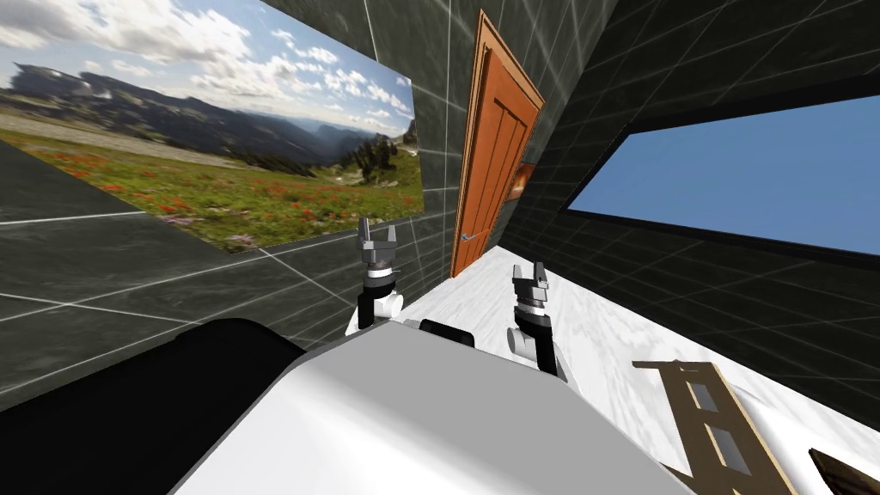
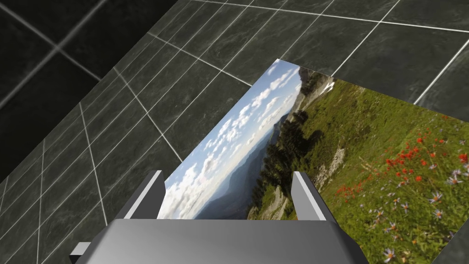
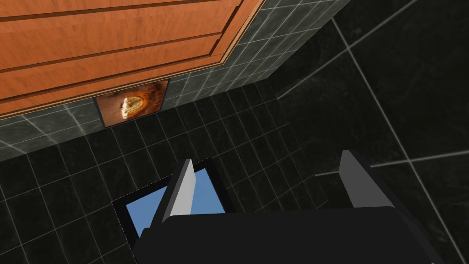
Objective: Pull the door open
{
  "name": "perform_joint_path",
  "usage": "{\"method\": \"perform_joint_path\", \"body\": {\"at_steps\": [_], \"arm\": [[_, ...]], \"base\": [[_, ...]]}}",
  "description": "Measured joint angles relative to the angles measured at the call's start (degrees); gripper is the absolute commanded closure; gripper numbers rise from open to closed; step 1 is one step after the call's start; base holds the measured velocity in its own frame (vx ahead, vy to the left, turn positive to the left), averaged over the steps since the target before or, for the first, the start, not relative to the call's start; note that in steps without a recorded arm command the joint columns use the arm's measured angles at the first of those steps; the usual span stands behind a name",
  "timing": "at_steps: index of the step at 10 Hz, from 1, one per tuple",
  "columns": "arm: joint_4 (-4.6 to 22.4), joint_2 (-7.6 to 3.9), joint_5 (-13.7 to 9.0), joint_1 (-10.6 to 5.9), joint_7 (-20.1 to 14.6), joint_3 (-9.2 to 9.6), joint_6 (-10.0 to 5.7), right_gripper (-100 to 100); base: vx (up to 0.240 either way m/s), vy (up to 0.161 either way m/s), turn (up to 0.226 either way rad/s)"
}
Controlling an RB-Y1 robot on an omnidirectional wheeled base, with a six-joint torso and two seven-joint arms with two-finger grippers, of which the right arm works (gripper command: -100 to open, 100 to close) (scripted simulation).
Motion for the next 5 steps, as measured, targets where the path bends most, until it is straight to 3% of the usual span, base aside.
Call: {"method": "perform_joint_path", "body": {"at_steps": [5], "arm": [[6.8,-0.95,-0.1,-2.6,-0.5,0.24,-1.14,-100]], "base": [[0.083,-0.066,0.143]]}}
